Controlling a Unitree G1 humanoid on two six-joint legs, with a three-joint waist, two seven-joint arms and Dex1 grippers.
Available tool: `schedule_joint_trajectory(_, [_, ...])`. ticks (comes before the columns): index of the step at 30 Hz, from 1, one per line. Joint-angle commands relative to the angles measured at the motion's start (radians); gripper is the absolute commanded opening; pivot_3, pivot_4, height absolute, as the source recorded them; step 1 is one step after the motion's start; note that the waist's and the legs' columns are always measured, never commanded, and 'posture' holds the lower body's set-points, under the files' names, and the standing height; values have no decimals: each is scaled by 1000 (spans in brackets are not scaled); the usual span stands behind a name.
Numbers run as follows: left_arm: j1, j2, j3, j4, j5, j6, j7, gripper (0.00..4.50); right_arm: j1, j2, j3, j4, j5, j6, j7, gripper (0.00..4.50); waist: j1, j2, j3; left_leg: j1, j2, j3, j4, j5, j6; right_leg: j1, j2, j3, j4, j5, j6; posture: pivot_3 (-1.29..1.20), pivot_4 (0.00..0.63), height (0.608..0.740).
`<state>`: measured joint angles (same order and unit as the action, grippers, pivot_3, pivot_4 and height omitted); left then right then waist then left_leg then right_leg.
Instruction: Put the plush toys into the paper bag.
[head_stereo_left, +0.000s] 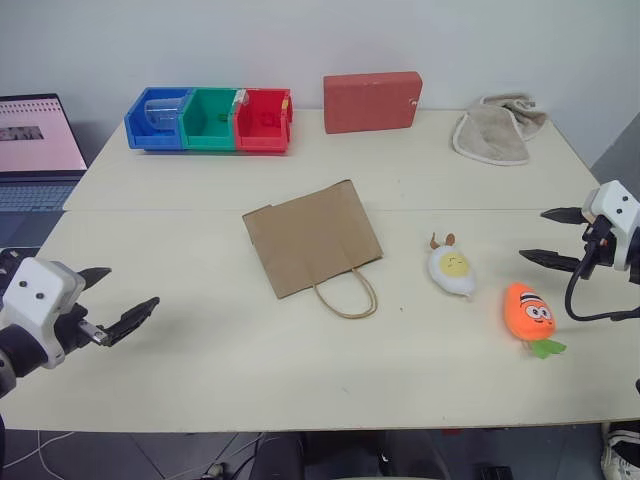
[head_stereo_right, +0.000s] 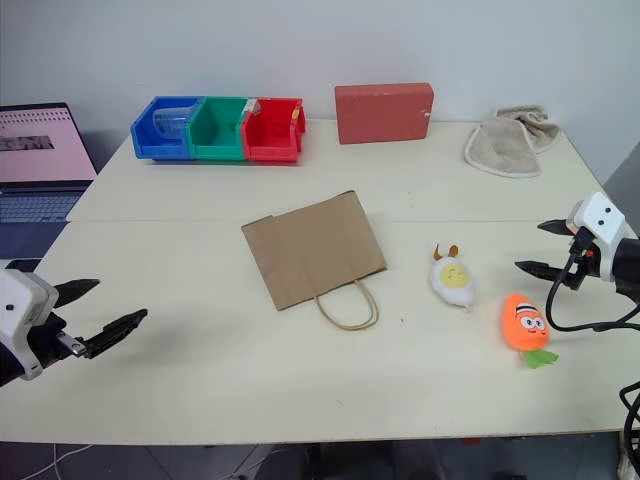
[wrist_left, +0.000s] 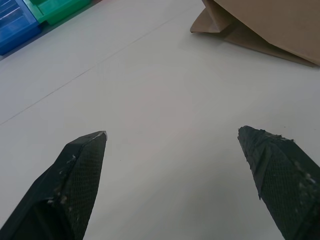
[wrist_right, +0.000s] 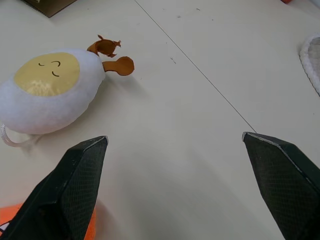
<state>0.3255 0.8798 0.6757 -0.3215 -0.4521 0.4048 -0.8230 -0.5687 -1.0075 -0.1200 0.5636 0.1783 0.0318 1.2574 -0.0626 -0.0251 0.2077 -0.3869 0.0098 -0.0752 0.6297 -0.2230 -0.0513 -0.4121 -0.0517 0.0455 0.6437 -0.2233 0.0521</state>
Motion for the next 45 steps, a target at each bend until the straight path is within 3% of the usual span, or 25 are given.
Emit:
schedule_joint_trajectory(1, [-3, -1, 39, -11, 4, -19, -10, 4487, -5, -19, -16, -14, 3, -14, 0, 4500, 0, 0, 0, 0, 0, 0, 0, 0, 0, 0, 0, 0, 0, 0, 0, 0, 150, 740])
schedule_joint_trajectory(12, [-44, -31, 39, 12, 17, -32, 28, 4487, 6, -9, -12, -18, 2, -29, -2, 4500, 1, 0, 0, 1, 0, 0, 0, 0, 0, 0, 0, 0, 0, 0, 0, 0, 150, 740])
schedule_joint_trajectory(16, [-73, -55, 81, 21, -52, -21, 15, 4487, -4, -8, -14, -16, 6, -18, -6, 4500, 2, 0, 0, 1, 0, 1, 0, 0, 0, 0, 0, 0, 0, 0, 0, 0, 150, 740])
schedule_joint_trajectory(24, [-47, -62, 55, 32, 22, -143, -12, 4487, -24, -5, -17, -19, 15, 24, -14, 4500, 2, 0, 0, 1, 0, 1, 0, 0, 0, 0, 0, 1, 0, 0, 0, 0, 150, 740])
schedule_joint_trajectory(34, [-27, -60, 38, 19, -13, -141, -80, 4487, -34, -8, -19, -26, 11, 19, -26, 4500, 3, 0, 0, 1, 0, 1, 0, 0, 0, 0, 0, 1, 0, 0, 0, 0, 150, 740])
schedule_joint_trajectory(39, [-18, -45, -35, -49, 12, -142, -102, 4487, -12, -18, -30, -91, 30, 22, -9, 4500, 4, 0, 0, 1, 0, 1, 0, 0, 0, 0, 0, 1, 0, 0, 0, 0, 150, 740])
schedule_joint_trajectory(45, [-123, -22, -258, -131, 44, -131, -115, 4487, 84, -48, -64, -338, 120, 129, 49, 4500, 7, 0, 0, 2, 1, 1, 0, 0, 0, 1, 0, 1, 1, 0, 0, 0, 150, 740])
